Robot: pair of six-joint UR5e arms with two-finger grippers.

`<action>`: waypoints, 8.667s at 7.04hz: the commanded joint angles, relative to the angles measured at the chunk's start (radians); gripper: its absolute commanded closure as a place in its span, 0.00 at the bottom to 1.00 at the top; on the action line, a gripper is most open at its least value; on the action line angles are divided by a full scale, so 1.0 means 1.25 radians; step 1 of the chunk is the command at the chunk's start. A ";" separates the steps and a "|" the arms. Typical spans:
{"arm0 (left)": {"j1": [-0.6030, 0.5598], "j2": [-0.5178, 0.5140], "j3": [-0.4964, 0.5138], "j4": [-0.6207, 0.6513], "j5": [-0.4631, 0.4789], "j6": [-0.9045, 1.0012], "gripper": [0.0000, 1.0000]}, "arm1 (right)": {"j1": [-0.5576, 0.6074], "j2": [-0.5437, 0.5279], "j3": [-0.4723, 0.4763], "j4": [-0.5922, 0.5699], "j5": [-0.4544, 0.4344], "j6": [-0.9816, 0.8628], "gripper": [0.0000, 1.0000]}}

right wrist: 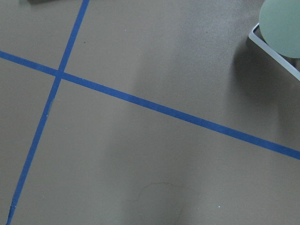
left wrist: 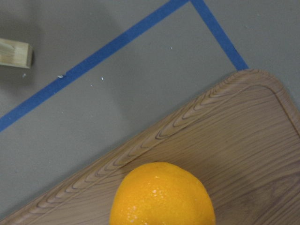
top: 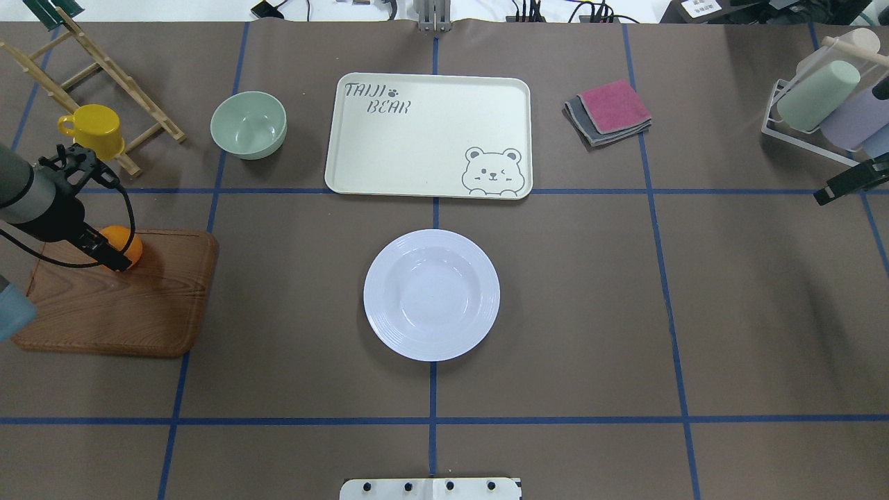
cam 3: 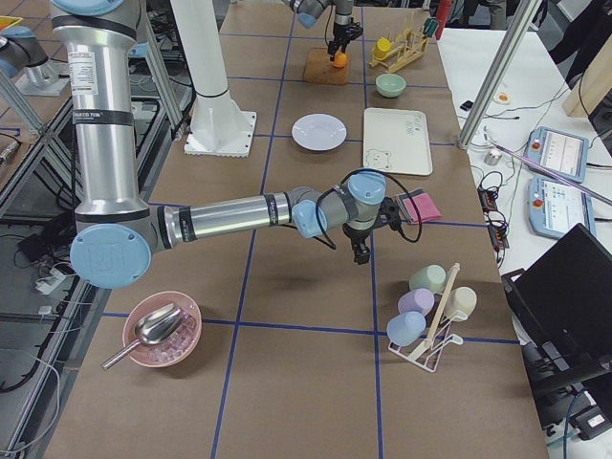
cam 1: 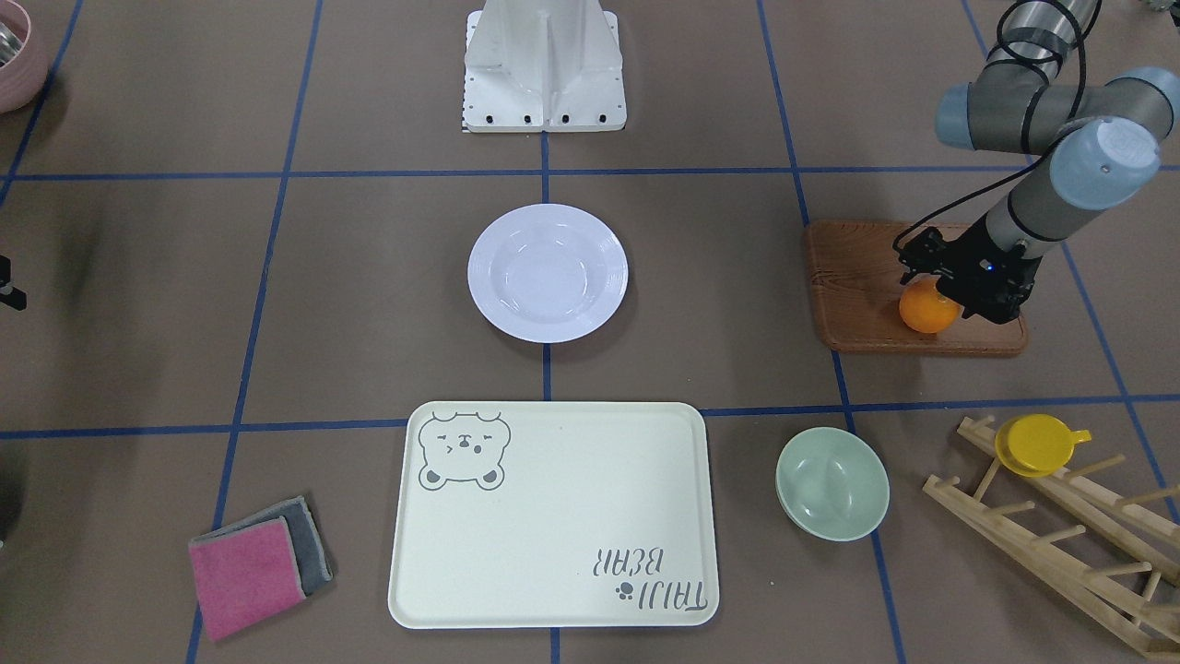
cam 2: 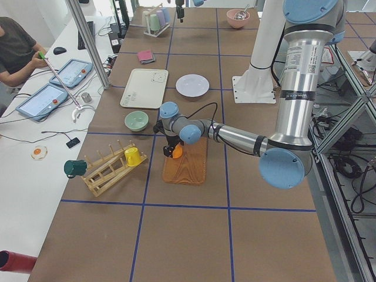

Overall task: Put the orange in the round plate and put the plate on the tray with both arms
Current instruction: 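Reach the left gripper down and grasp the orange on the wooden board, then carry the orange with the left gripper and lower it onto the white plate, then open the left gripper and withdraw it while the right gripper reaches toward the plate, then lower the right gripper to the plate rim nearest the robot and grip it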

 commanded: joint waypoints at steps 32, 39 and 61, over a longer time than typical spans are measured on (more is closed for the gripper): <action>0.109 -0.321 -0.226 0.288 0.101 -0.500 0.00 | -0.260 0.150 0.115 0.026 -0.004 0.477 0.01; 0.040 -0.323 -0.188 0.288 0.104 -0.495 0.00 | -0.532 0.237 0.023 0.509 -0.401 1.206 0.01; -0.211 -0.166 -0.145 0.290 -0.009 -0.050 0.00 | -0.844 0.223 -0.154 0.972 -0.991 1.376 0.75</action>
